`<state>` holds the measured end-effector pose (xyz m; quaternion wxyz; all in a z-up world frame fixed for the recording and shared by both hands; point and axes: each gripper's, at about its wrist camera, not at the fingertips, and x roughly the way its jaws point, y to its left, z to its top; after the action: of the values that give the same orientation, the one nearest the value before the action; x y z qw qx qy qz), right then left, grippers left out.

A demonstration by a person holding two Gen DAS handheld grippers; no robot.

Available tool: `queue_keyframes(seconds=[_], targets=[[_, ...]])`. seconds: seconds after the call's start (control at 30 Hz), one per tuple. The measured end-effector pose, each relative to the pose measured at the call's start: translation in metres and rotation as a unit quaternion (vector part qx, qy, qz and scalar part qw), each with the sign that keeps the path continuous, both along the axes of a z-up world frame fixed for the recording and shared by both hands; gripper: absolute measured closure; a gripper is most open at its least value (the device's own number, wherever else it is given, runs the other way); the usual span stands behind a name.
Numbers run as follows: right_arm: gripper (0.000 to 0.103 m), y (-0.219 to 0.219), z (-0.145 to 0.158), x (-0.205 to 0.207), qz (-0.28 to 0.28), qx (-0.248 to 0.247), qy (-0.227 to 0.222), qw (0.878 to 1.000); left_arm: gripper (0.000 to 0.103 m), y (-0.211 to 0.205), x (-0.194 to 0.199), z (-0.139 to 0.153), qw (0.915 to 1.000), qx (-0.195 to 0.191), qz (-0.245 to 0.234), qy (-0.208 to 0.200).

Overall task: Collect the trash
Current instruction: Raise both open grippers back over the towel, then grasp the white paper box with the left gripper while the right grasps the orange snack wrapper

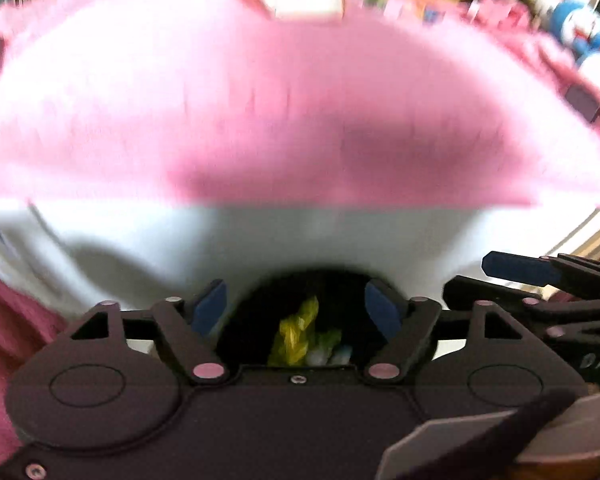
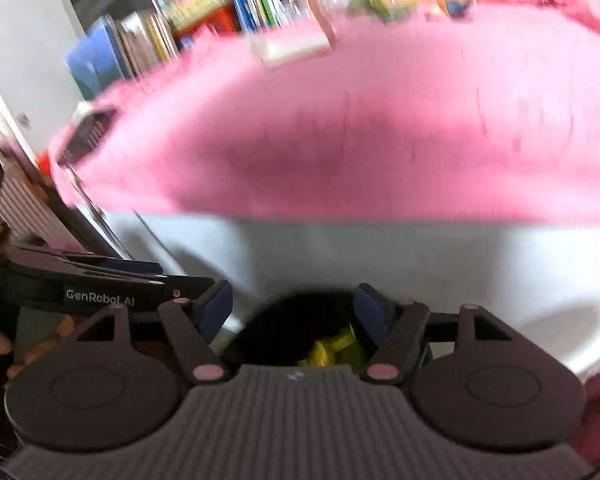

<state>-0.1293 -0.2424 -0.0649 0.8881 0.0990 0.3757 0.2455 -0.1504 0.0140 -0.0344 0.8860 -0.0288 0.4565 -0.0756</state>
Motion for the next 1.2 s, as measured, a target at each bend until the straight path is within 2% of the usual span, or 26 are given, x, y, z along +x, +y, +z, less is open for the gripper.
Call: queue_keyframes(seconds=[0.1,0.2,0.37,0.57,0.63,0.7,0.8,0.97,1.2], targets=[[0.018,-0.01,0.024,0.009,-0.007,0.016,-0.042,0.999,0.021,0.005,0.006,0.028,0.9987,-0.013,0.006,-0.049],[0.016,-0.016,0.04,0.021,-0.025,0.009,-0.078,0.997,0.018,0.008,0.017,0.048,0.9949,-0.021,0.015,-0.097],[0.015,-0.021,0.057,0.05,-0.071,-0.033,-0.127,0.989,0.017,0.012,0.051,0.07,0.9902,-0.028,0.034,-0.133],[0.015,-0.037,0.067,0.103,-0.132,-0.07,-0.146,0.978,0.017,0.014,0.111,0.069,0.9865,-0.026,0.066,-0.148],[0.015,-0.043,0.068,0.125,-0.147,-0.082,-0.146,0.975,0.017,0.016,0.13,0.064,0.9842,-0.035,0.075,-0.156],[0.015,-0.051,0.067,0.15,-0.162,-0.098,-0.145,0.971,0.017,0.016,0.153,0.06,0.9839,-0.043,0.091,-0.148],[0.015,-0.064,0.063,0.195,-0.186,-0.106,-0.121,0.969,0.018,0.017,0.182,0.052,0.9815,-0.061,0.111,-0.144],[0.015,-0.084,0.056,0.262,-0.217,-0.055,-0.074,0.972,0.019,0.014,0.225,0.038,0.9784,-0.065,0.139,-0.138],[0.015,-0.085,0.043,0.333,-0.245,-0.021,-0.026,0.969,0.025,0.004,0.258,0.025,0.9786,-0.059,0.137,-0.142]])
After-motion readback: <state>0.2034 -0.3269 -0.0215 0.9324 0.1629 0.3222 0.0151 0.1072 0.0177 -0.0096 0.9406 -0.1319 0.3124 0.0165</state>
